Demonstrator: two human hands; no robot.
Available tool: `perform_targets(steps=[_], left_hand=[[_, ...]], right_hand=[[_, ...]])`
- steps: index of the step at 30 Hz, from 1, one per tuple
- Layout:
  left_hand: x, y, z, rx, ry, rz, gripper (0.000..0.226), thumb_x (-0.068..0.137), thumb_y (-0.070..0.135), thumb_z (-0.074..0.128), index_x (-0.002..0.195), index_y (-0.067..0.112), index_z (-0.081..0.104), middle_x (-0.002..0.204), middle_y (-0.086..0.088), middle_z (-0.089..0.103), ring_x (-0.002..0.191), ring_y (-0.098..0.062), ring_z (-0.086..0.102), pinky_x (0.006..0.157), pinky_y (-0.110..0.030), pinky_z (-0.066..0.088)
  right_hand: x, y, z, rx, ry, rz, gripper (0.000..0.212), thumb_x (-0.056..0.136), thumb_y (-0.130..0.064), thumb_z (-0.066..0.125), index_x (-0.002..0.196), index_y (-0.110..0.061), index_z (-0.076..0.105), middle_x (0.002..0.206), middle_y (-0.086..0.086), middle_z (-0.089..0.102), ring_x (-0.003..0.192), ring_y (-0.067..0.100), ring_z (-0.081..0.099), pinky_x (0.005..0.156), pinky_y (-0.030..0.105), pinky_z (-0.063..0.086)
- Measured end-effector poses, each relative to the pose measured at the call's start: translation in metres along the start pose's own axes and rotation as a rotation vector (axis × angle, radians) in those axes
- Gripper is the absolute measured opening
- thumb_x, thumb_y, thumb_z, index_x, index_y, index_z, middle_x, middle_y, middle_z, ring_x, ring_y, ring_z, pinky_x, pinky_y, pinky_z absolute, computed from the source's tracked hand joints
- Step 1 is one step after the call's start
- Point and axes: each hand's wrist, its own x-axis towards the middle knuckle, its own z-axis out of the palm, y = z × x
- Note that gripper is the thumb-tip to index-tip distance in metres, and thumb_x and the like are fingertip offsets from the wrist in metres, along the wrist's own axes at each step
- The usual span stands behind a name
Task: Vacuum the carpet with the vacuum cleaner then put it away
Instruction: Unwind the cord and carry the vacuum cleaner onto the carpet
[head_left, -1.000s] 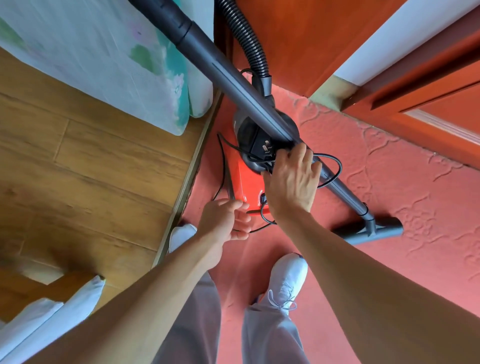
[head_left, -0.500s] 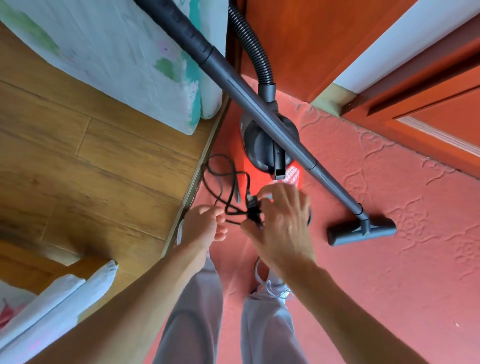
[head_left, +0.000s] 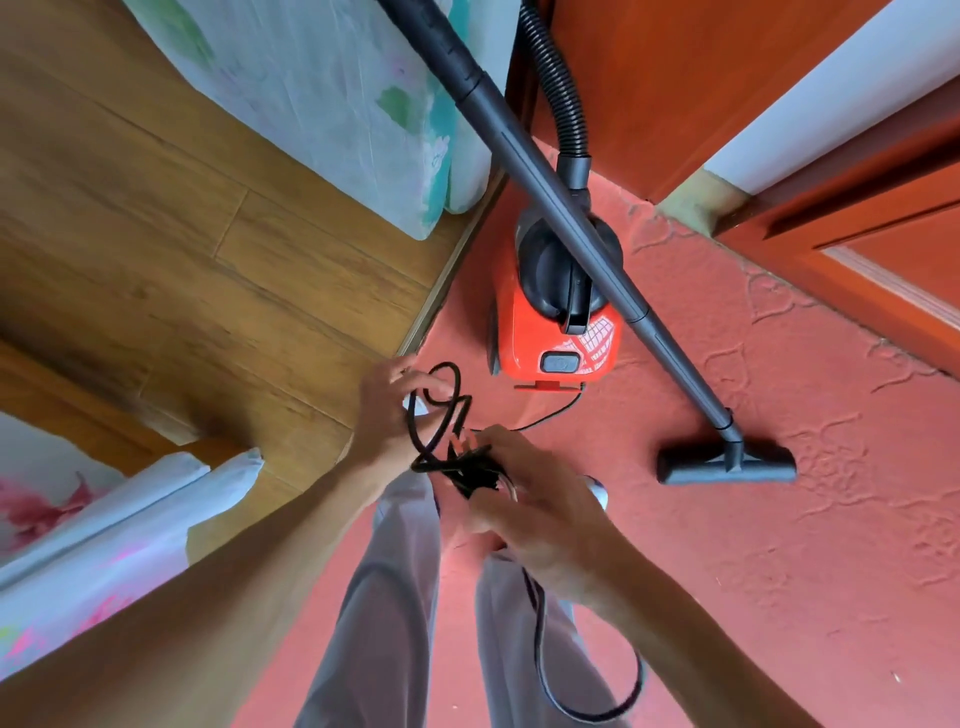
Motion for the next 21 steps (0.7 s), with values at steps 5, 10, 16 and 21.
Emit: perform_targets(steps=[5, 10, 16, 21], left_hand=[[-0.033, 0.002, 0.014, -0.033, 0.045, -0.068, 0.033, 0.056, 0.036, 0.075, 0.08, 0.016, 0.063, 0.093, -0.004, 0.067, 0.084, -0.016, 0.058, 0.068, -0.024, 0.04], [-0.036, -0.013, 0.018, -0.223, 0.083, -0.157, 0.031, 0.081, 0.036, 0.071, 0.089, 0.007, 0.064, 0.061, -0.002, 0.063, 0.067, -0.019, 0.063, 0.082, -0.037, 0.053], [-0.053, 0.012, 0.027, -0.76, 0.066, -0.284, 0.01, 0.096, 0.013, 0.057, 0.091, 0.014, 0.065, 0.048, 0.001, 0.042, 0.04, -0.013, 0.048, 0.065, -0.052, 0.059], [-0.074, 0.009, 0.012, -0.922, -0.042, -0.389, 0.016, 0.091, 0.005, 0.058, 0.075, 0.008, 0.057, 0.058, -0.002, 0.037, 0.045, -0.012, 0.039, 0.062, -0.052, 0.058]], right_hand=[[-0.012, 0.012, -0.044, 0.615, -0.045, 0.166, 0.029, 0.054, -0.018, 0.061, 0.075, -0.004, 0.073, 0.082, 0.013, 0.068, 0.08, 0.024, 0.063, 0.081, 0.032, 0.052], [-0.009, 0.062, -0.064, 0.61, 0.414, 0.367, 0.016, 0.076, -0.013, 0.057, 0.073, 0.0, 0.067, 0.067, 0.013, 0.065, 0.067, 0.025, 0.065, 0.072, 0.035, 0.057], [0.026, 0.137, -0.024, 0.372, 0.725, 0.717, 0.029, 0.086, -0.027, 0.065, 0.066, -0.007, 0.063, 0.059, 0.011, 0.063, 0.05, 0.026, 0.063, 0.066, 0.048, 0.058], [0.066, 0.178, 0.014, 0.293, 0.799, 0.92, 0.049, 0.076, -0.043, 0.049, 0.088, 0.0, 0.072, 0.08, 0.02, 0.07, 0.073, 0.035, 0.069, 0.072, 0.05, 0.057]])
